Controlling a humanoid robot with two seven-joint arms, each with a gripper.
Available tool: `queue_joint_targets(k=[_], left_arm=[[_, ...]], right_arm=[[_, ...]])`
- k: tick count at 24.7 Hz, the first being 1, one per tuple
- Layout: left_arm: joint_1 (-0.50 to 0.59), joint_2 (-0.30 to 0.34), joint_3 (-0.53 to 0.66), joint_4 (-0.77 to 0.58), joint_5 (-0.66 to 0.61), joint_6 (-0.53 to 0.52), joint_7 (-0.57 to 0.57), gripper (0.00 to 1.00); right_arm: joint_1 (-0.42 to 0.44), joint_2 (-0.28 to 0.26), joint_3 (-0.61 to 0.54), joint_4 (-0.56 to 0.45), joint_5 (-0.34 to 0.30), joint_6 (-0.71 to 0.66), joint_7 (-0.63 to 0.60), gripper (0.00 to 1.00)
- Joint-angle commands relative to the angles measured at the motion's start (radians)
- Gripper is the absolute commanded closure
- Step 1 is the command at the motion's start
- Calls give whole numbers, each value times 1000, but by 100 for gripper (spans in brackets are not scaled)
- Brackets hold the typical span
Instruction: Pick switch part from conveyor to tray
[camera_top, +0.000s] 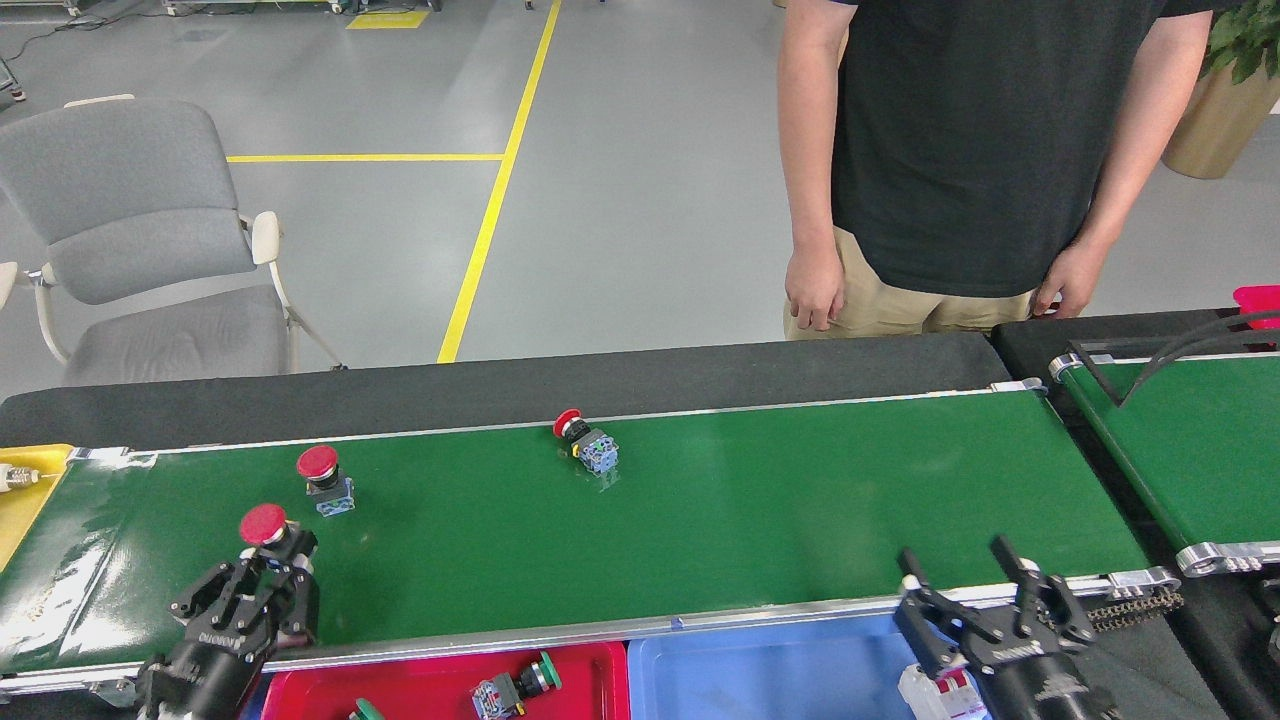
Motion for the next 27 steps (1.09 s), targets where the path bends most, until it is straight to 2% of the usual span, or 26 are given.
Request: queue_joint_targets(k=[1,5,9,10,12,14,17,21,24,27], left_arm=[[65,-6,-4,-85,7,-71,9,0],[123,-74,-3,-122,10,-71,9,0],[134,-92,51,-116,10,-71,9,0],[132,-94,76,-113,10,-19,9,0],[119,-94,148,-102,3,224,12,0],[111,-83,178,-59,0,363,12,0],[94,-63,201,-1,0,378,12,0],[60,-55,198,10,0,378,10,0],[-27,-11,192,83,1,377,0,0],[-173,55,184,272,1,378,0,0]], right_arm=[[11,2,-27,-10,-3,4,-11,1],[25,-1,-40,-11,-3,4,-11,1],[25,-2,-52,-16,2,11,-11,2],[23,-7,-55,-14,5,11,-11,2],[14,-30,-55,-16,12,11,-11,2],[11,-39,-55,-22,14,0,-26,3],[19,-71,-52,-17,16,-38,-132,3],[14,-74,-50,-10,16,-62,-141,2],[6,-67,-52,-11,14,-62,-146,2],[8,-61,-40,-13,14,-64,-144,2]])
